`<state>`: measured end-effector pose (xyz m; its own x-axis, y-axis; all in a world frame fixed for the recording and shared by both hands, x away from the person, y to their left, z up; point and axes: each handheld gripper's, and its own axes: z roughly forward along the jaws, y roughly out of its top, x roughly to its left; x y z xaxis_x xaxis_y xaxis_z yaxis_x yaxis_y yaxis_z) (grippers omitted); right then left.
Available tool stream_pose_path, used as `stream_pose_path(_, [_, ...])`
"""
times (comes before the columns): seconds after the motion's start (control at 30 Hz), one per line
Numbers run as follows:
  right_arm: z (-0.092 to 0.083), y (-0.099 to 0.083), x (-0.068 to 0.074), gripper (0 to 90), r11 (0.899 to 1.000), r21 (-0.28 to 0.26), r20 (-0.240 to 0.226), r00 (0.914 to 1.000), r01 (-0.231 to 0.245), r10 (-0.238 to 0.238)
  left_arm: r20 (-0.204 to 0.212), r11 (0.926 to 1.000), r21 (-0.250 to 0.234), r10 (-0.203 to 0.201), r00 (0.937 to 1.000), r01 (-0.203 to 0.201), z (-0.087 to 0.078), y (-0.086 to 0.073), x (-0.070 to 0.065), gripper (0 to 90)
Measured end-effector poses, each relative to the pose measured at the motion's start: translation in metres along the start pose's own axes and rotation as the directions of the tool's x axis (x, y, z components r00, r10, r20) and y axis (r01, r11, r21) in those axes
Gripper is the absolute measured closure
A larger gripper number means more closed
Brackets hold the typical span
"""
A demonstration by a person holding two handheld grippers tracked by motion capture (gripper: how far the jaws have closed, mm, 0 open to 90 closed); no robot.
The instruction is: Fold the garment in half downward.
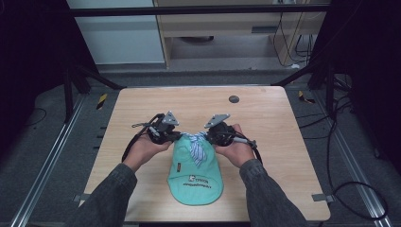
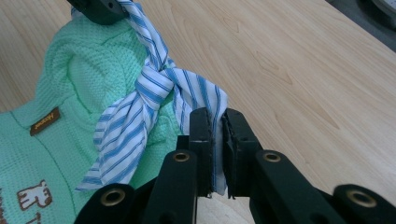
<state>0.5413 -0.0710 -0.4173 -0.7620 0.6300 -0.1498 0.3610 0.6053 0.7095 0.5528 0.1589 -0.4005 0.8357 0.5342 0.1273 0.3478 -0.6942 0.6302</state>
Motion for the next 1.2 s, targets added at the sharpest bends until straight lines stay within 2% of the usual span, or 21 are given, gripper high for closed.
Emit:
stream_pose_path(0.17, [-0.005, 0.002, -0.001, 82.9, 1.0, -0.003, 0.003, 1.0, -0.001, 0.001, -0.012, 0.9999, -0.013, -0.001, 0.9999, 0.001, -0.002, 0.006, 0.001, 86.3])
stream_pose_path(0.27, [-0.009, 0.003, -0.002, 82.9, 1.0, -0.01, 0.002, 0.9996, -0.027, 0.027, -0.013, 0.9999, -0.016, -0.003, 0.9999, 0.002, -0.002, 0.011, 0.003, 86.4])
stream_pose_path(0.63, [-0.014, 0.003, -0.007, 82.8, 1.0, -0.004, 0.004, 0.9999, -0.015, 0.015, -0.011, 0.9998, -0.016, 0.014, 0.9998, -0.014, -0.002, 0.018, 0.0, 86.3])
stream_pose_path(0.9, [-0.016, 0.011, -0.009, 82.9, 1.0, -0.019, 0.008, 0.9999, -0.006, 0.006, -0.035, 0.9994, -0.028, 0.017, 0.9993, -0.018, -0.01, 0.022, 0.005, 86.4])
stream_pose_path(1.03, [-0.023, 0.017, -0.011, 82.8, 0.999, -0.036, 0.025, 0.9997, -0.004, 0.005, -0.043, 0.9988, -0.046, 0.014, 0.999, -0.016, -0.016, 0.028, 0.007, 86.3])
stream_pose_path(1.2, [-0.024, 0.018, -0.012, 82.8, 1.0, -0.021, 0.037, 0.9992, 0.014, -0.014, -0.055, 0.9984, -0.04, 0.038, 0.9978, -0.04, -0.013, 0.032, 0.005, 86.3])
